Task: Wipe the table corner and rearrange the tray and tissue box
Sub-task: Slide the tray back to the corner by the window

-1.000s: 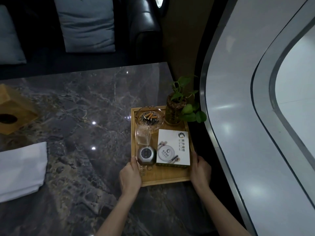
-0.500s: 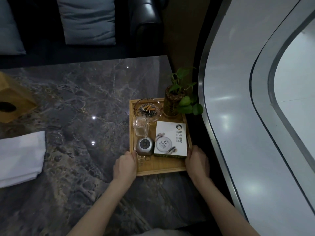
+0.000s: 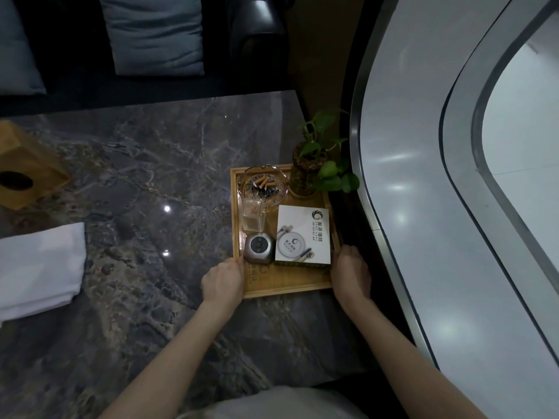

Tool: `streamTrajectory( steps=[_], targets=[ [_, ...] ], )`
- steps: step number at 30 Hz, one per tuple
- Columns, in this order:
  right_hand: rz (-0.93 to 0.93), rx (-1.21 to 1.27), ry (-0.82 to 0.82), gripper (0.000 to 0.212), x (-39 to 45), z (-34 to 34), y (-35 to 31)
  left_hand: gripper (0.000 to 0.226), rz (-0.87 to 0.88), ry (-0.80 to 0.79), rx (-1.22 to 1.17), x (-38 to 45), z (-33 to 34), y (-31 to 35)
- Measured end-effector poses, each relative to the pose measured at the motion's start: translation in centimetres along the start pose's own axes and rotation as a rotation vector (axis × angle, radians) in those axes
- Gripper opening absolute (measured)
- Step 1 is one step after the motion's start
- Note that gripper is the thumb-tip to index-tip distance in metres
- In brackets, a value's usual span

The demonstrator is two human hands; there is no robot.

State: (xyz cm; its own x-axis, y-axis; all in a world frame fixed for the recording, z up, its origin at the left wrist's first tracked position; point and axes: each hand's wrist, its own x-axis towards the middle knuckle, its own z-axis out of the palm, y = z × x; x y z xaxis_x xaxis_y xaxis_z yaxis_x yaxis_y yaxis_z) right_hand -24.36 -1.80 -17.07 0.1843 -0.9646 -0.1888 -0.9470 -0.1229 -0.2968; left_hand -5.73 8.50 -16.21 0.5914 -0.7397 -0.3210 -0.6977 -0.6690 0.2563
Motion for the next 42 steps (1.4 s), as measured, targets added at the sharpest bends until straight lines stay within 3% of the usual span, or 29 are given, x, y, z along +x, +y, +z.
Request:
streamTrajectory(
  steps=[2, 5, 9, 11, 13, 15, 25, 42],
  targets=[
    [-0.006, 0.026, 0.002, 0.016, -0.2, 0.1, 0.2, 0.049, -0.005, -0.001, -0.033, -0.3, -0.1, 0.0],
    [-0.016, 0.131, 0.006, 0.036, -1.3, 0.5, 0.5, 0.041, -0.004, 0.038, -0.115, -1.2, 0.2, -0.6],
    [-0.122, 0.171, 0.056, 0.049, -4.3, 1.9, 1.3, 0.019, 0.079, 0.240, -0.160, -4.0, 1.8, -1.4],
    [-0.177, 0.139, 0.062, 0.051, -5.7, 2.4, 1.9, 0.037, 0.112, 0.288, -0.104, -5.1, 3.1, -1.7],
    [-0.236, 0.114, 0.040, 0.059, -6.7, 2.8, 2.4, 0.059, 0.174, 0.259, -0.054, -5.8, 4.3, -2.2],
    [-0.271, 0.089, 0.003, 0.066, -7.6, 3.4, 2.7, 0.067, 0.234, 0.225, -0.007, -5.9, 5.3, -2.6],
    [-0.246, -0.022, -0.014, 0.074, -8.1, 4.8, 3.1, 0.069, 0.222, 0.180, 0.027, -5.5, 6.5, -2.6],
    [-0.244, 0.012, -0.093, 0.082, -3.6, 3.1, 2.0, 0.068, 0.227, 0.162, -0.001, -1.8, 5.1, -0.6]
  ],
)
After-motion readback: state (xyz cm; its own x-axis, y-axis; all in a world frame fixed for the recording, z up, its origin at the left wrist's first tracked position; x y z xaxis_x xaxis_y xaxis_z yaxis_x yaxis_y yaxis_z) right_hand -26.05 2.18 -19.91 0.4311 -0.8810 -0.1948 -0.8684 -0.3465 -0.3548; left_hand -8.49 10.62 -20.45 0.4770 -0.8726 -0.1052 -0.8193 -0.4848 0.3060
